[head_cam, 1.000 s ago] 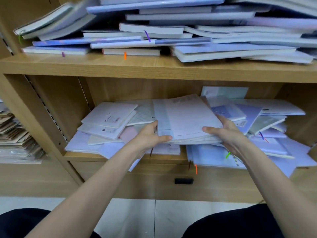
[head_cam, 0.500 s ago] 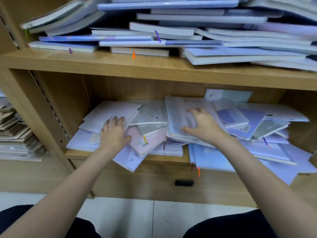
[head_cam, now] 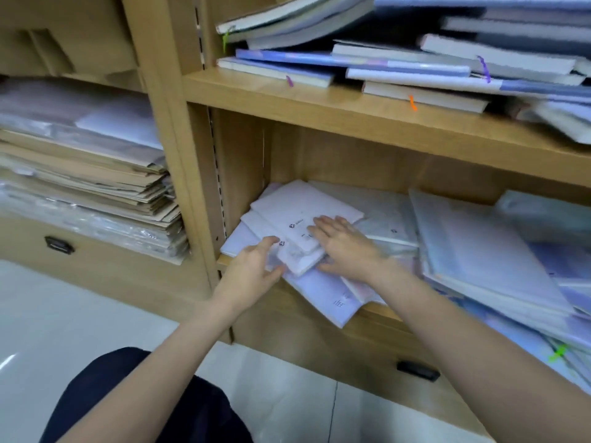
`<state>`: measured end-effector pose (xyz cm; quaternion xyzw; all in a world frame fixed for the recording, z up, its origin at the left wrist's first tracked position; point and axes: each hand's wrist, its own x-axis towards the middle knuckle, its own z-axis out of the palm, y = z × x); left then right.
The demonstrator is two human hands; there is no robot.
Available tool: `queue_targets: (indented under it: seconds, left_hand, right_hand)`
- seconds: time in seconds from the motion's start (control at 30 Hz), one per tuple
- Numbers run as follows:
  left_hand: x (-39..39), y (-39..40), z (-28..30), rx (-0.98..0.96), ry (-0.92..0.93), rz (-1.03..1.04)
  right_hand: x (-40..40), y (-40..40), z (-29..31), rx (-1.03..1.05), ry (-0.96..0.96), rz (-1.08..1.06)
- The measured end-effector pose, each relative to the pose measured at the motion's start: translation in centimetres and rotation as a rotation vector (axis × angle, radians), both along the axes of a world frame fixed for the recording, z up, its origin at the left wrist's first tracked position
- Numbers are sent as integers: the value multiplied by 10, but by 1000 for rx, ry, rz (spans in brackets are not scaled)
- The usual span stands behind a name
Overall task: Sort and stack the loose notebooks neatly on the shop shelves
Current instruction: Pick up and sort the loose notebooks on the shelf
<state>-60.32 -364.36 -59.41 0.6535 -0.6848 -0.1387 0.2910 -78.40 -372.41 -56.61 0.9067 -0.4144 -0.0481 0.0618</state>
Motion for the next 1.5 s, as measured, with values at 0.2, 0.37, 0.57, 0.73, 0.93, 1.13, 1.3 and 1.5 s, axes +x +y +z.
queue_targets:
  seconds: [0.2, 0.37, 0.57, 0.73, 0.93, 1.13, 1.3, 1.5]
  left_hand:
    - [24, 9, -1, 95, 511, 272]
    - [15, 16, 20, 264, 1109, 220]
    - [-4, 49, 31, 342, 1515, 145]
    - [-16, 83, 43, 388, 1545, 119]
    - [-18, 92, 112, -10, 1614, -121]
    - [-12, 73, 205, -324, 1363, -172]
    - [-10, 47, 280, -249, 1164, -107]
    - [0, 20, 336, -268, 1054, -132]
  right_hand:
    - [15, 3, 9, -161, -183, -57]
    - [-10, 41, 49, -126, -1022, -125]
    - [-22, 97, 58, 471, -1190, 79]
    - [-16, 130, 85, 257, -1123, 190]
    - [-25, 155, 159, 226, -1575, 258]
    - [-49, 152, 218, 419, -1670, 136]
    - [-50, 137, 255, 389, -1674, -52]
    - [-27, 73, 325, 9, -1771, -188]
